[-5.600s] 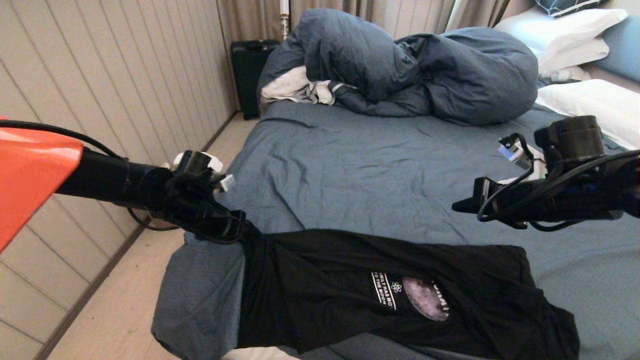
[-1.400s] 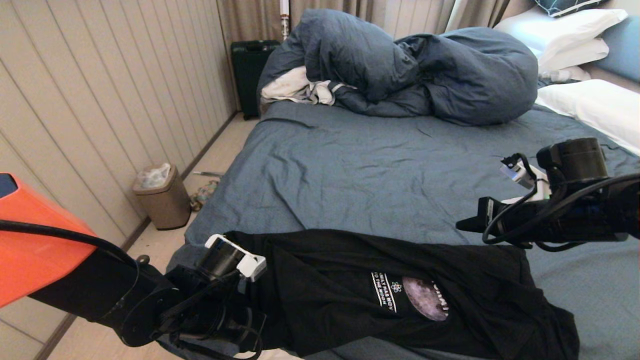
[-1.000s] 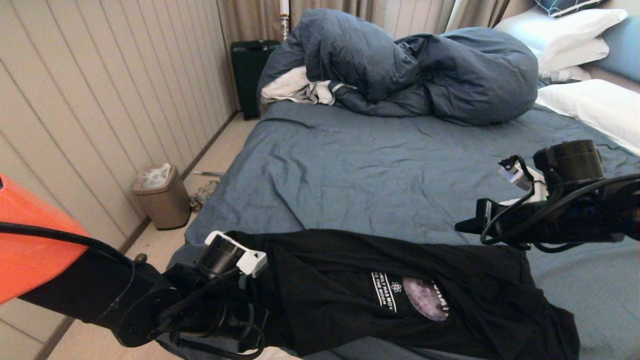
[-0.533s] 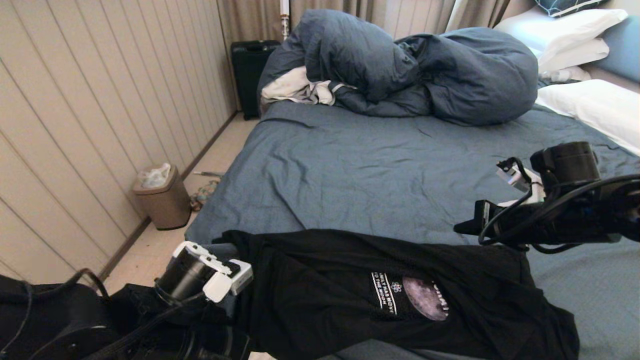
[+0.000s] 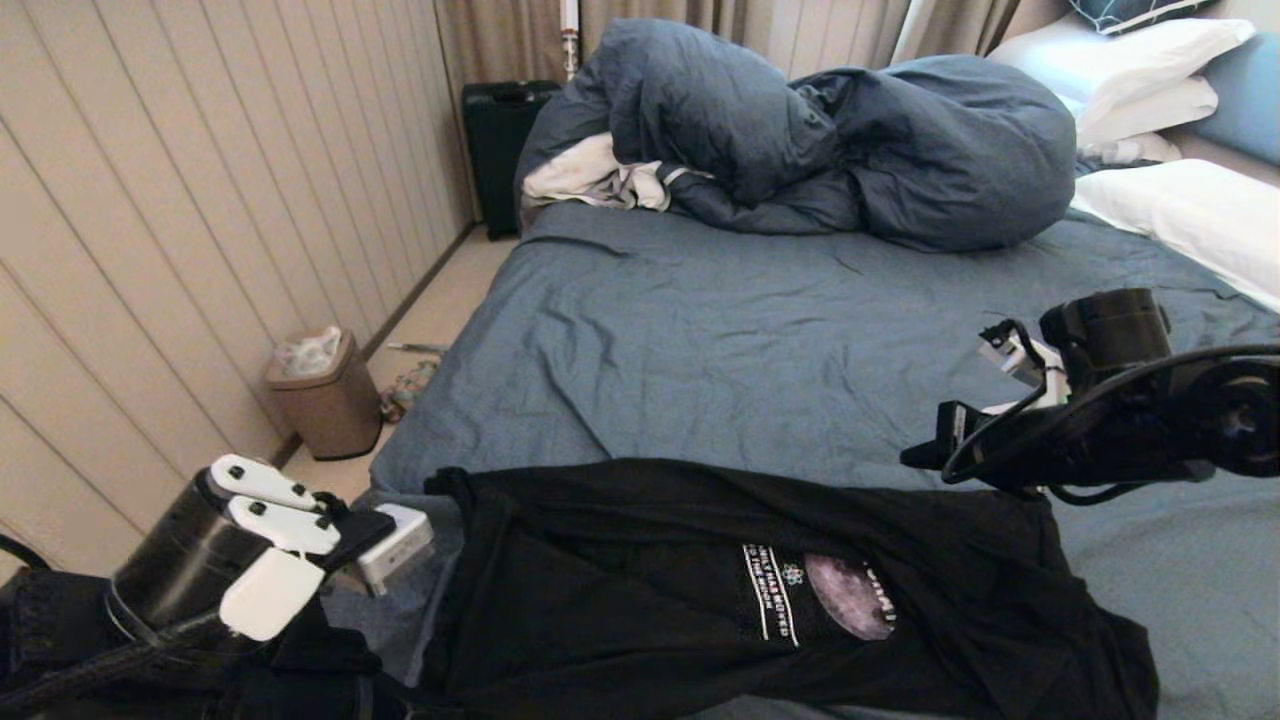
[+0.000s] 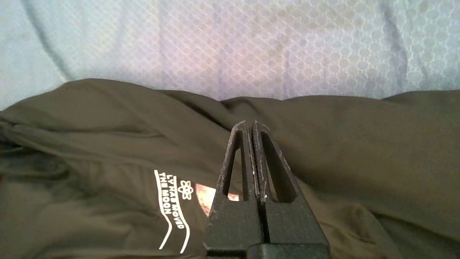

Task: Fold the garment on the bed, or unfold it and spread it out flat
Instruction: Fold the black T-shirt

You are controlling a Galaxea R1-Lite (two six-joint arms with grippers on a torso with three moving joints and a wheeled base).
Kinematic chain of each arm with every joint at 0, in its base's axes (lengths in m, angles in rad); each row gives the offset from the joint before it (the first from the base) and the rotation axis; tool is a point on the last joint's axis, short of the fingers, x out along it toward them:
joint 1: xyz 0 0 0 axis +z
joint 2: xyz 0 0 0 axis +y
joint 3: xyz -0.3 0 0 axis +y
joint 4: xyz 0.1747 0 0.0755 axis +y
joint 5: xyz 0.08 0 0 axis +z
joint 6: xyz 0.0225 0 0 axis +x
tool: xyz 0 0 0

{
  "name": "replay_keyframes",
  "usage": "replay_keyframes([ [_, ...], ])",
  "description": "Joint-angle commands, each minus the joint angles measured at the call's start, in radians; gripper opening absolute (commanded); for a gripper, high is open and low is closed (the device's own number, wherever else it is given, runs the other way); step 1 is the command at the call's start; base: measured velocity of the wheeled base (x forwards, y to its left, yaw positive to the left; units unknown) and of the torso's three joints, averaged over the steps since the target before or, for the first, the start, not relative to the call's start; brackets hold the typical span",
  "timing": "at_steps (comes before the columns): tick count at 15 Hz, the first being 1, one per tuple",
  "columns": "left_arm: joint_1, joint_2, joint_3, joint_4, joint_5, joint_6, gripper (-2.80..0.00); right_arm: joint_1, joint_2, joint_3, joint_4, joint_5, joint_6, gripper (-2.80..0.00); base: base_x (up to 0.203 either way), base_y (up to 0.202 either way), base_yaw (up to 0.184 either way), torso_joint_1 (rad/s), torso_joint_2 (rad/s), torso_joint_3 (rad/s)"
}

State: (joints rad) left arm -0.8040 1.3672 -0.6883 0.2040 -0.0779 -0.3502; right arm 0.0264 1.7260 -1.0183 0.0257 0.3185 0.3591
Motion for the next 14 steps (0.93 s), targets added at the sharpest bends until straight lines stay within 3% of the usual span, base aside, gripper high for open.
replay_keyframes([
  [1, -0.006, -0.054, -0.062, 0.047, 0.001, -0.002, -2.80, -0.001, 0.024, -0.003, -0.002, 0.002, 0.001, -2.80, 0.000, 0.000, 0.000, 0.000, 0.00, 0.000],
  [8, 0.013, 0.030, -0.252, 0.103, 0.007, 0.009, -2.80, 0.000, 0.044, -0.002, -0.026, 0.001, 0.009, -2.80, 0.000, 0.000, 0.000, 0.000, 0.00, 0.000],
  [14, 0.156, 0.170, -0.422, 0.104, 0.006, 0.059, -2.80, 0.000, 0.055, -0.003, -0.026, 0.001, 0.009, -2.80, 0.000, 0.000, 0.000, 0.000, 0.00, 0.000],
])
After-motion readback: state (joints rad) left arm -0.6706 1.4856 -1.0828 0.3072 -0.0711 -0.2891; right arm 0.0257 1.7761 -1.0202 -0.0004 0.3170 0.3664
